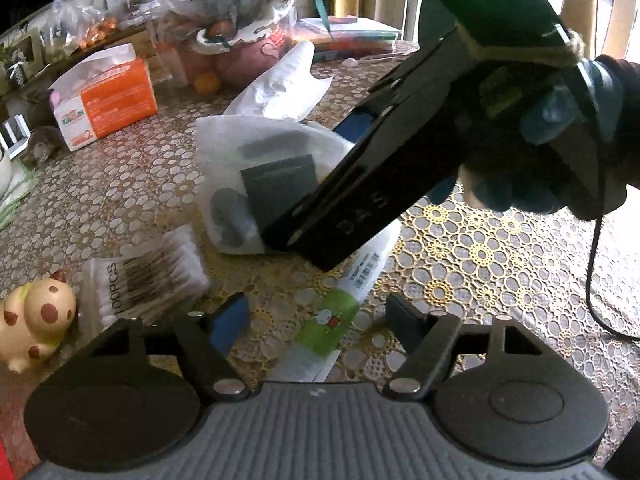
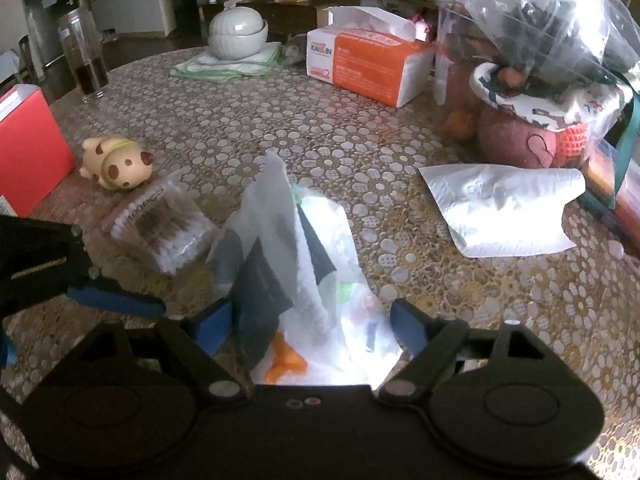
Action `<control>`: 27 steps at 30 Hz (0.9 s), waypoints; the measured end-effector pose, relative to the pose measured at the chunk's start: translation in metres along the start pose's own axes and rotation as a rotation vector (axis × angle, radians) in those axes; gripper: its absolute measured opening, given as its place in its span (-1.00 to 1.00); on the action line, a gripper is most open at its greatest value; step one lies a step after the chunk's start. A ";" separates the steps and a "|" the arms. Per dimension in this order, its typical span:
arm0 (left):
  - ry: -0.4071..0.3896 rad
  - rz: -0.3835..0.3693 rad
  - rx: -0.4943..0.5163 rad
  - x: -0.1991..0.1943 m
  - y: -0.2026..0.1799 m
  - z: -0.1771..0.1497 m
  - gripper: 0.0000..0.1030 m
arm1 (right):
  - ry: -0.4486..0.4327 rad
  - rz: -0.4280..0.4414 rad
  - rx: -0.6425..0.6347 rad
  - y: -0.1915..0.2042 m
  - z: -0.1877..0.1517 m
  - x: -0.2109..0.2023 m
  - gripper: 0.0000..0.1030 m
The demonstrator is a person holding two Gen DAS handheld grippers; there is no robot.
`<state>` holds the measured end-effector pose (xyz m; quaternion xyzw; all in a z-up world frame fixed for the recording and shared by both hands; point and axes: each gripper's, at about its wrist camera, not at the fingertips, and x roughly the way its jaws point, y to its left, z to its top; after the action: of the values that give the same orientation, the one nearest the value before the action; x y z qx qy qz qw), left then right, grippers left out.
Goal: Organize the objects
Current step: 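Grasp the white-green tube with the left tool while the right tool grasps the plastic bag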
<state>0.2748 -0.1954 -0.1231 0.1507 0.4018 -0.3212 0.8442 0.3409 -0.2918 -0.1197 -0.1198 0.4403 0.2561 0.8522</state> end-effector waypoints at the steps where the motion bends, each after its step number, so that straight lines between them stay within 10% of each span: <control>1: -0.001 -0.003 0.003 0.000 -0.001 0.001 0.32 | -0.003 -0.003 0.005 0.001 0.000 0.000 0.65; 10: 0.031 -0.002 0.014 -0.006 -0.012 0.002 -0.47 | -0.022 -0.019 0.023 0.008 -0.005 -0.009 0.16; 16: 0.039 0.015 -0.015 -0.010 -0.017 -0.001 -0.65 | -0.050 -0.048 0.050 0.014 -0.009 -0.023 -0.31; 27: 0.029 0.030 -0.252 -0.033 0.004 -0.017 -0.68 | -0.099 -0.113 0.213 0.016 -0.039 -0.077 -0.36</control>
<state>0.2519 -0.1695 -0.1079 0.0541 0.4490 -0.2535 0.8551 0.2682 -0.3211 -0.0799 -0.0402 0.4149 0.1650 0.8939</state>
